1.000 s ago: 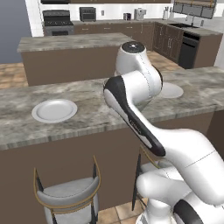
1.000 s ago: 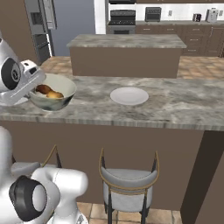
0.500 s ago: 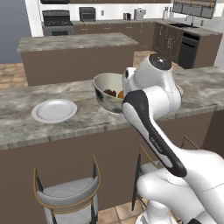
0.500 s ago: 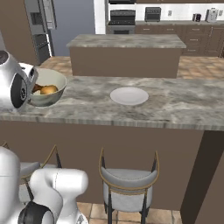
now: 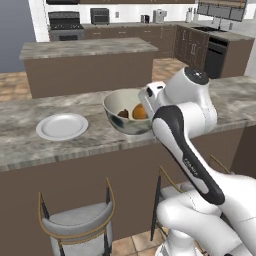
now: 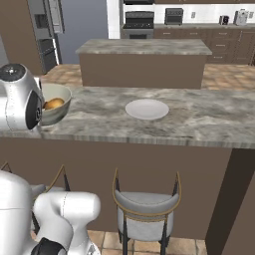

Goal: Pick the chicken drumstick and potato from their plates and place them in the bowl. Then put the bowl in the fridge.

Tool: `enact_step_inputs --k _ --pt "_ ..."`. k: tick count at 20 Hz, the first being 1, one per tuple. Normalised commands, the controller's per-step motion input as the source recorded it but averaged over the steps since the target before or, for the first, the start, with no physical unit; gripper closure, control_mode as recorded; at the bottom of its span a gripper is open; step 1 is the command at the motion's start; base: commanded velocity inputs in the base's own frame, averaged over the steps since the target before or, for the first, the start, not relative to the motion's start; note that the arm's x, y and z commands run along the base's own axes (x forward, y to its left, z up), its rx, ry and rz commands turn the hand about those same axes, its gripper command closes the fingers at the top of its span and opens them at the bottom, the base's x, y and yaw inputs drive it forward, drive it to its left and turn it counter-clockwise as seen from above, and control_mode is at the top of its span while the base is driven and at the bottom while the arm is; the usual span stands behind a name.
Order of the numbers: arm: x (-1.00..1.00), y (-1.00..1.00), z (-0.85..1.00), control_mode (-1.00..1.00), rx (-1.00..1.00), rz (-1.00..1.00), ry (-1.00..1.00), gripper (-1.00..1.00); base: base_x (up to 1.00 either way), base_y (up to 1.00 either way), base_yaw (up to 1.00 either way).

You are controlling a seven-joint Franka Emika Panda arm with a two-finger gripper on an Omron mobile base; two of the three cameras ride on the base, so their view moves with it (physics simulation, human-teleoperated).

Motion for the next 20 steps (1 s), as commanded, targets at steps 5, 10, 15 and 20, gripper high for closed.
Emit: enact_step_inputs --k 5,10,15,20 --pt "-0.05 -0.20 0.03 -1.00 -0.23 0.07 0.00 1.00 0.00 0.00 0.00" --pt "-0.09 -0.18 0.00 -1.00 -0.12 0.00 -0.03 1.00 0.00 0.00 0.00" --pt "-0.01 -0.02 0.00 -1.00 -0.02 0.00 -0.01 1.00 0.00 0.00 0.00" --pt "0.00 0.00 0.00 -1.00 0.00 0.00 0.00 1.00 0.00 0.00 0.00"
